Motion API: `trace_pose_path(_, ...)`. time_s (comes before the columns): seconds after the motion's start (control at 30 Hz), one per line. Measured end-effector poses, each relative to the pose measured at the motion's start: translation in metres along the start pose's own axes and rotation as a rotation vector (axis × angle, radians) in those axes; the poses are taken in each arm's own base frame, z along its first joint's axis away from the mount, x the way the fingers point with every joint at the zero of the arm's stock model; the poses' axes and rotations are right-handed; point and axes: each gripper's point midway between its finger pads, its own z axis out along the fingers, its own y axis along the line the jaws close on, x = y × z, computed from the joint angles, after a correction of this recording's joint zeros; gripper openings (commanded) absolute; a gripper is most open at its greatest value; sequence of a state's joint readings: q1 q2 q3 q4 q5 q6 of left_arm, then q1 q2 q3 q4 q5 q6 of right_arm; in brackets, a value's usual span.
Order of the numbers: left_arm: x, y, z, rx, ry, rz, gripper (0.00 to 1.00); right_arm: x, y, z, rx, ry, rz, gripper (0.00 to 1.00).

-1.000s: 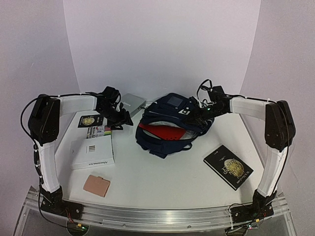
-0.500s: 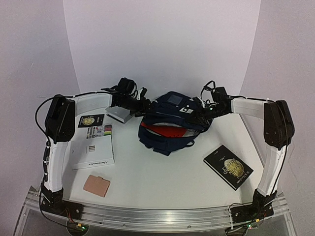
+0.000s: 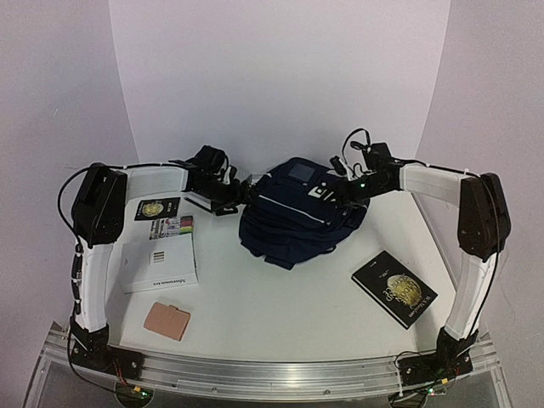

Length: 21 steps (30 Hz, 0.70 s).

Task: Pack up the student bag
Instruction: Adjust the student bag at the center of the board.

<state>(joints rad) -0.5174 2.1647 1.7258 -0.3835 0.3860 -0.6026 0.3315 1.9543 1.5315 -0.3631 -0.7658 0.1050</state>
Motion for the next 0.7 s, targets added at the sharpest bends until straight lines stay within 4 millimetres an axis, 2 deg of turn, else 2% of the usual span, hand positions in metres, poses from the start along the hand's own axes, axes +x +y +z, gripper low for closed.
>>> trace_pose_path(0.13,-0.011,0.021,-0.006,-0.051,-0.013,-0.07,0.69,0.005,0.02,0.013,0.028,0.028,-0.137,0.54)
trace_pose_path(0.3,-0.026,0.019,0.011,-0.037,-0.016,-0.088,0.63,0.016,0.047,0.025,0.029,0.065,-0.286,0.57)
trace_pose_path(0.47,-0.017,0.027,0.032,-0.041,0.036,-0.113,0.55,0.017,0.08,0.023,0.014,0.057,-0.424,0.57)
trace_pose_path(0.53,-0.013,0.028,0.037,-0.04,0.055,-0.127,0.44,0.017,0.091,0.021,0.007,0.05,-0.468,0.56)
trace_pose_path(0.6,-0.012,0.026,0.038,-0.031,0.066,-0.135,0.26,0.019,0.098,0.023,-0.001,0.051,-0.494,0.55)
trace_pose_path(0.7,-0.015,0.017,0.036,-0.013,0.07,-0.136,0.04,0.023,0.105,0.026,-0.007,0.059,-0.527,0.55)
